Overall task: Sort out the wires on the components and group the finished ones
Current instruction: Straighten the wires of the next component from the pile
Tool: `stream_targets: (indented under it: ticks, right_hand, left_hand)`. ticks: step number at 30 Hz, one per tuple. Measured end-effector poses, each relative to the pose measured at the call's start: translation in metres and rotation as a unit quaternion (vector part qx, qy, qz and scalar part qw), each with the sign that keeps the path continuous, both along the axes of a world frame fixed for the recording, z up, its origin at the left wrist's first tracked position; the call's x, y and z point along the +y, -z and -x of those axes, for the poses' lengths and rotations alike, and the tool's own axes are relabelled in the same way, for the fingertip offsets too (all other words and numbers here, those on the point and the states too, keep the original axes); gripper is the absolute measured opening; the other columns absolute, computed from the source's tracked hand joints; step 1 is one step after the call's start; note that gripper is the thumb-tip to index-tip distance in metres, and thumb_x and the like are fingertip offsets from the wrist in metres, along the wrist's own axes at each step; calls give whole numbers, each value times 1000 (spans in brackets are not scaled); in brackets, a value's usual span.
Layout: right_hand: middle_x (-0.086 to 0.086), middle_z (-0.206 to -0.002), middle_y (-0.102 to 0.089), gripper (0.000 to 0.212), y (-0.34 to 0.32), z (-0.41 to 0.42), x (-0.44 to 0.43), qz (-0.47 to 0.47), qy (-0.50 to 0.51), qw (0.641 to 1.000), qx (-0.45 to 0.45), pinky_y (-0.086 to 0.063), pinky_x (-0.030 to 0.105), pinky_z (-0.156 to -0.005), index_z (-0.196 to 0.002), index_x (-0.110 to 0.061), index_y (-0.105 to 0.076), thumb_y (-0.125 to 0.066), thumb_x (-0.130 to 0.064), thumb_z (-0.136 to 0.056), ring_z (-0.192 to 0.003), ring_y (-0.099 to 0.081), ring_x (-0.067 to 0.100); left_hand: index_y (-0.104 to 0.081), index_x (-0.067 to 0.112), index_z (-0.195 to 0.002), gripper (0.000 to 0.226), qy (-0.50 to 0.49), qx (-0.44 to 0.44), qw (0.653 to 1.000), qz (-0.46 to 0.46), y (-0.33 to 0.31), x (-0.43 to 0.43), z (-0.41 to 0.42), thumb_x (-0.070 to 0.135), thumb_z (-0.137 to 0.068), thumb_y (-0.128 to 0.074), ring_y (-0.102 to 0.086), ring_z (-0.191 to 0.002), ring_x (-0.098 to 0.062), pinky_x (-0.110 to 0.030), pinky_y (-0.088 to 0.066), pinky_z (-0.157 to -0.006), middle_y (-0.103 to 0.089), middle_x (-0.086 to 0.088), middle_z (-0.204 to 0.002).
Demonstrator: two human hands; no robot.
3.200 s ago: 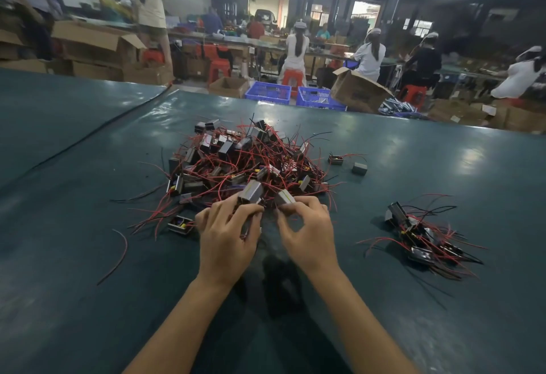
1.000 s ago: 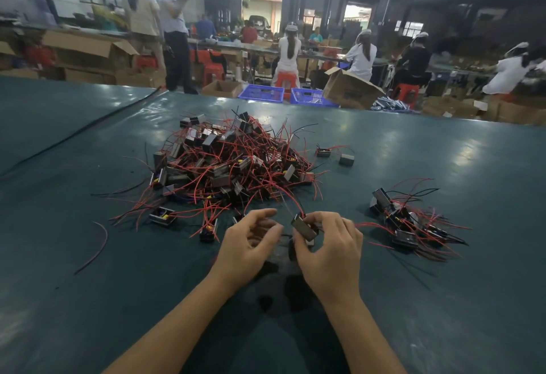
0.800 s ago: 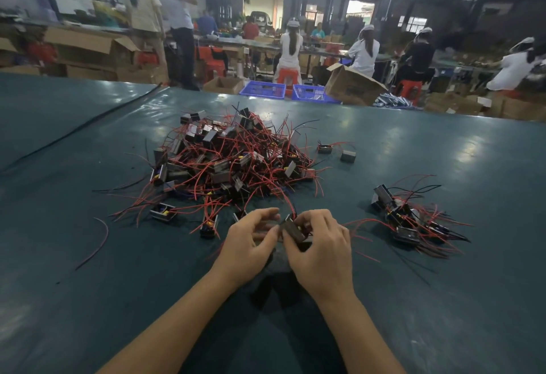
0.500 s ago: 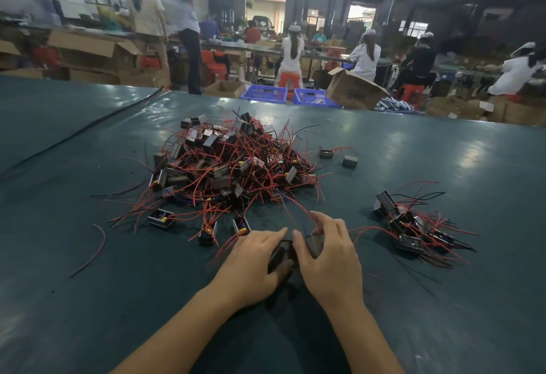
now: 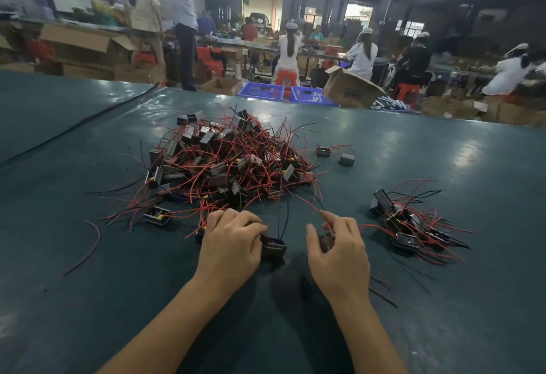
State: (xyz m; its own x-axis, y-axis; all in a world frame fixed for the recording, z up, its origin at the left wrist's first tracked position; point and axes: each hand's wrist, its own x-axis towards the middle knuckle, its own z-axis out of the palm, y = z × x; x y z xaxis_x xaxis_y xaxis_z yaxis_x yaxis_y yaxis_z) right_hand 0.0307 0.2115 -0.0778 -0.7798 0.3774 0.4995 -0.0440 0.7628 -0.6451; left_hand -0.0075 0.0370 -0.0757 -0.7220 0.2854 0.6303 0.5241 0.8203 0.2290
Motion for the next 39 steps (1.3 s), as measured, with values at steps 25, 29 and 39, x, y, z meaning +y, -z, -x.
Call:
stream_targets:
  ticks: [25,29,39]
  right_hand:
    - [-10,-82,-67,12,1,5,0,132,-79,987,48,-47,24,-78,-100,-26,-63,-64,-17,-92,-85,-63,10]
    - [-12,-82,-67,12,0,7,2,148,-71,985,54,-47,17,-77,-93,-28,-62,-64,-16,-92,-84,-63,4]
    - [-13,-81,-65,15,1,7,3,170,-52,982,60,-47,17,-71,-91,-30,-61,-64,-15,-92,-80,-60,-1]
  left_hand:
    - [-72,11,-96,21,126,-128,923,-341,-2,17,-6,25,-94,-57,-57,-61,-14,-26,-48,-56,-61,3,-76]
    - [-66,10,-115,23,134,-244,848,-451,-3,17,-4,11,-93,-61,-72,-68,-17,-24,-57,-59,-70,-5,-83]
    - [-50,24,-132,51,97,-185,950,-231,2,10,-3,17,-86,-71,-64,-73,0,-12,-51,-68,-55,10,-114]
